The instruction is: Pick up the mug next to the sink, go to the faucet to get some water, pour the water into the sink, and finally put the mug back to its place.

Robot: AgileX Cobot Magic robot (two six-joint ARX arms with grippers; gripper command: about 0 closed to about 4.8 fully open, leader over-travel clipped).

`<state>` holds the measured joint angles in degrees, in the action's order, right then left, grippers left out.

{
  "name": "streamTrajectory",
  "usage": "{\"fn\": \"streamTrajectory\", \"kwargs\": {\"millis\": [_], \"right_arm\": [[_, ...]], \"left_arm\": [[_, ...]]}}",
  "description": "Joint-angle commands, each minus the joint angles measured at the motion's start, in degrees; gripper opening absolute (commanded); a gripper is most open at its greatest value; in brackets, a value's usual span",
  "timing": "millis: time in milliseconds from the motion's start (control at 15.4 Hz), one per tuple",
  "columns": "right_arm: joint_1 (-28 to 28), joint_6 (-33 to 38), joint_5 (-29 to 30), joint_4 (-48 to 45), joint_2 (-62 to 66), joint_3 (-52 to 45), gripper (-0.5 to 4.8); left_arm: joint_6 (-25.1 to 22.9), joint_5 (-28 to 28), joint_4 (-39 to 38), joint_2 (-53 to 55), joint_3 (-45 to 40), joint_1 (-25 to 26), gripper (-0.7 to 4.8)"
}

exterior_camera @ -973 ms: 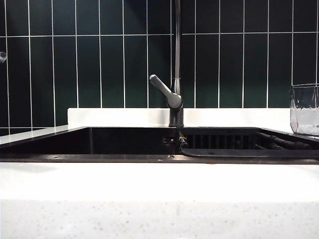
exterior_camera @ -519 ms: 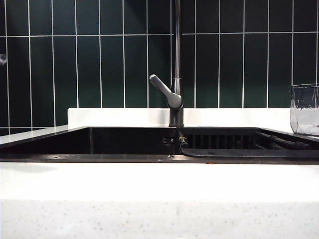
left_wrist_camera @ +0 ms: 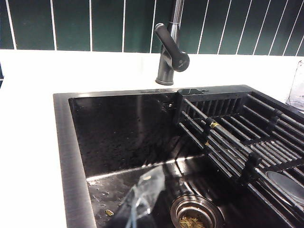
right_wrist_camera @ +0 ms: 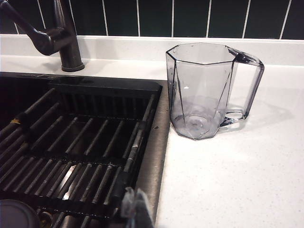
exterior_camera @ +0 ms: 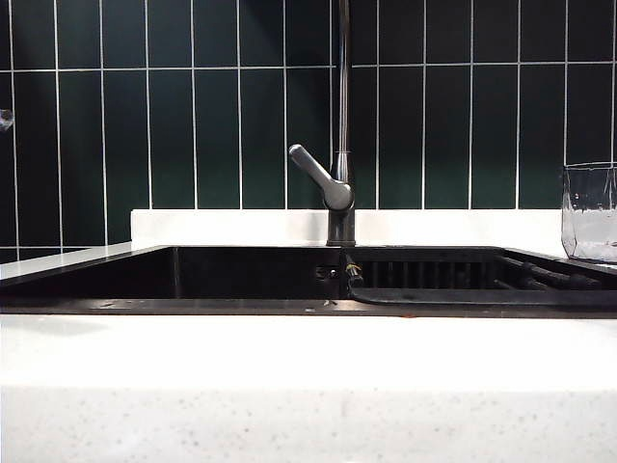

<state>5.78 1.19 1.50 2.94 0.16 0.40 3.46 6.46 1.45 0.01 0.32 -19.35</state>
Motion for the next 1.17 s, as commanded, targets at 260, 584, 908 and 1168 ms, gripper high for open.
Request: {"fn": "streamTrajectory", "kwargs": {"millis": [260, 584, 908, 1168], "right_arm": [[0.0, 0.0, -0.1, -0.5, 0.0, -0.3, -0.05], [0.0, 0.0, -0.1, -0.5, 0.0, -0.3, -0.05], [0.0, 0.0, -0.1, -0.5, 0.0, -0.3, -0.05], [0.0, 0.0, -0.1, -0.5, 0.0, -0.3, -0.05]], "left_arm": [[0.0, 0.3, 0.5, 0.0, 0.2, 8.6, -0.04], [0.0, -0.4, 0.3, 0.0, 0.1, 16.3, -0.04], [0.0, 0.0, 0.3, 0.0, 0.1, 17.0, -0.04], [0.0, 0.0, 0.3, 0.0, 0.1, 17.0, -0.04]]}}
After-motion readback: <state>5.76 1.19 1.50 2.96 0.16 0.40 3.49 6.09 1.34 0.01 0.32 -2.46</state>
